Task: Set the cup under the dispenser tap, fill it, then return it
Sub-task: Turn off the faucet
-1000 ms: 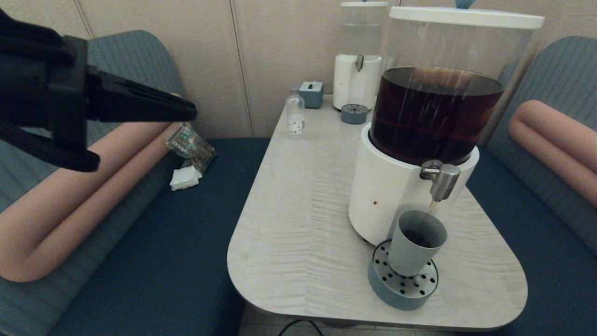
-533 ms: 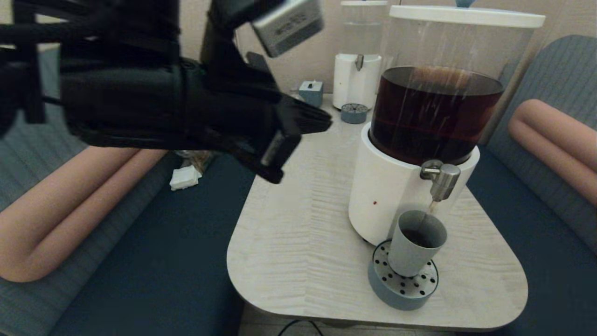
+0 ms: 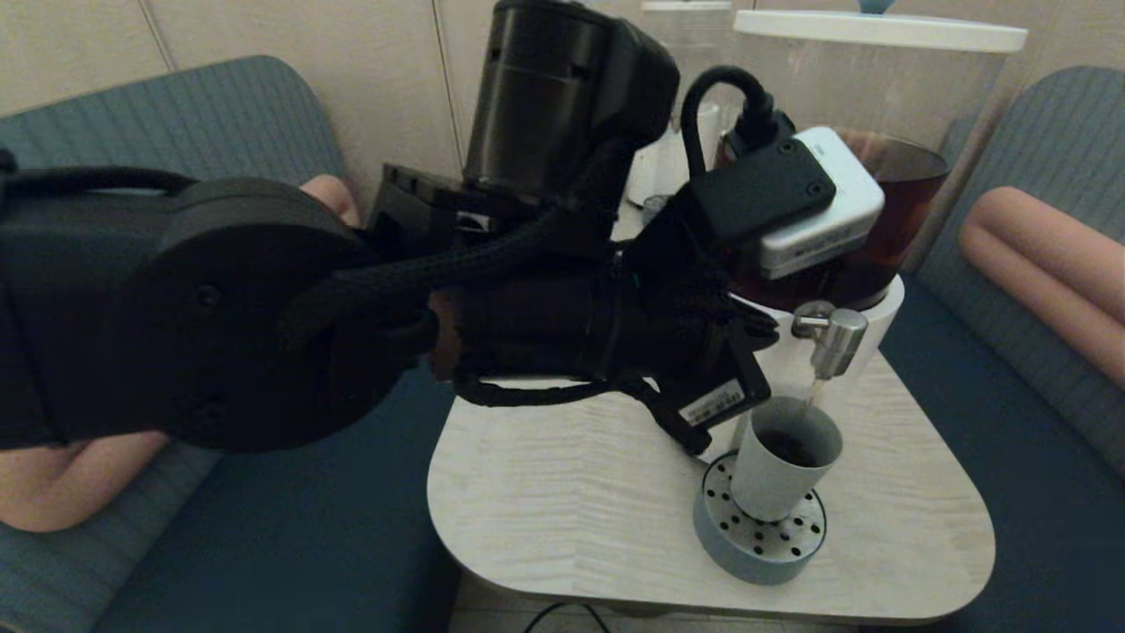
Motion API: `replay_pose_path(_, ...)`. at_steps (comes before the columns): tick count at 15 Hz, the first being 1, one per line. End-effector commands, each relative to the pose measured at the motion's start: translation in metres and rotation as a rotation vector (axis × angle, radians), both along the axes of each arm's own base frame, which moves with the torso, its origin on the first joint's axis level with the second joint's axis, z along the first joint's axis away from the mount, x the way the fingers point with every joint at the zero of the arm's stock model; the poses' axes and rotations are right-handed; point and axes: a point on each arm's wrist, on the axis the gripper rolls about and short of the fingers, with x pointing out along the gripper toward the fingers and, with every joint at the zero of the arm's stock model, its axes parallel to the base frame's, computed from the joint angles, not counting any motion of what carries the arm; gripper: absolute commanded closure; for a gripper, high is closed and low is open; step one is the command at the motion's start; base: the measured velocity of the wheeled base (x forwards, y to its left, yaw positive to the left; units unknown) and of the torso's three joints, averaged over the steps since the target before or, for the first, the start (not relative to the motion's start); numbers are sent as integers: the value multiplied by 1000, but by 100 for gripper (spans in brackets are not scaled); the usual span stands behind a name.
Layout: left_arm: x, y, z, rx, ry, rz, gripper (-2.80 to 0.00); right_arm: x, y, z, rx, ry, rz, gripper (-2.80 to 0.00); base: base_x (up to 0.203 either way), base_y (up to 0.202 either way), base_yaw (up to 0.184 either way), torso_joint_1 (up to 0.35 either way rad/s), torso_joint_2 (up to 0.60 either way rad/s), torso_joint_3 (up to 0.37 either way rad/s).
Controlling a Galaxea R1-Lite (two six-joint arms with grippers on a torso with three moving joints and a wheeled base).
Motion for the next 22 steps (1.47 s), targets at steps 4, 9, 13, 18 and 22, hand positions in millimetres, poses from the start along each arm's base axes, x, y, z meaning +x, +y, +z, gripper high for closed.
replay_pose_path(4,-3,1,-10,151,69,13,0,0,0,0,-1,-1,1,0,0,0,0,0,0,0)
replay_pose_path(9,11,-13,12,277,-62,21,0,0,0,0,-1,0,1,0,0,0,0,0,0,0)
replay_pose_path(13,19,-25,-3,406,-180,-57,0,0,0,0,-1,0,1,0,0,0,0,0,0,0)
replay_pose_path(18,28,-37,-6,349,-250,-83,0,0,0,0,0,1,1,0,0,0,0,0,0,0)
replay_pose_path(22,33,-44,-7,308,-283,-88,0,0,0,0,-1,0,1,0,0,0,0,0,0,0)
